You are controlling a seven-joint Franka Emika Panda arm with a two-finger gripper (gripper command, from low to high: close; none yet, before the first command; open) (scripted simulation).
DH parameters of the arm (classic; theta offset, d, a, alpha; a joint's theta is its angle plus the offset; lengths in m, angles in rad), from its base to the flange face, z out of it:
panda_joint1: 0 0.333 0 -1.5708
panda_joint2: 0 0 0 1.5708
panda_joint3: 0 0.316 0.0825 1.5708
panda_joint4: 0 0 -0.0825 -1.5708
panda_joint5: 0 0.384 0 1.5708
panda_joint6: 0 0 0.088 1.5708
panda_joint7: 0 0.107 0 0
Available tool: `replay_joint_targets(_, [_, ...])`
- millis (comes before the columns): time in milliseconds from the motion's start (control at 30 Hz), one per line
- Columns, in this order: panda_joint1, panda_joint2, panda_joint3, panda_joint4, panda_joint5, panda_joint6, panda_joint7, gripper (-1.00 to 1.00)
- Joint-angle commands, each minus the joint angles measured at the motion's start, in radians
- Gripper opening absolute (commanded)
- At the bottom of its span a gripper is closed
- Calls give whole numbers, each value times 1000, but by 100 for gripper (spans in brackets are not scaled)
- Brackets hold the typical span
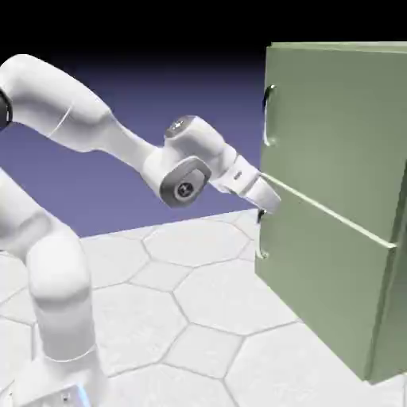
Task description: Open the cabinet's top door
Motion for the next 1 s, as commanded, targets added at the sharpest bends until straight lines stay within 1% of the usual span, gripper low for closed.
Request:
replay_joint_targets(0, [-22,-14,24,12,44,-2,41,0])
replay_joint_targets(967, [-653,-433,733,367,1305,-53,1230,0])
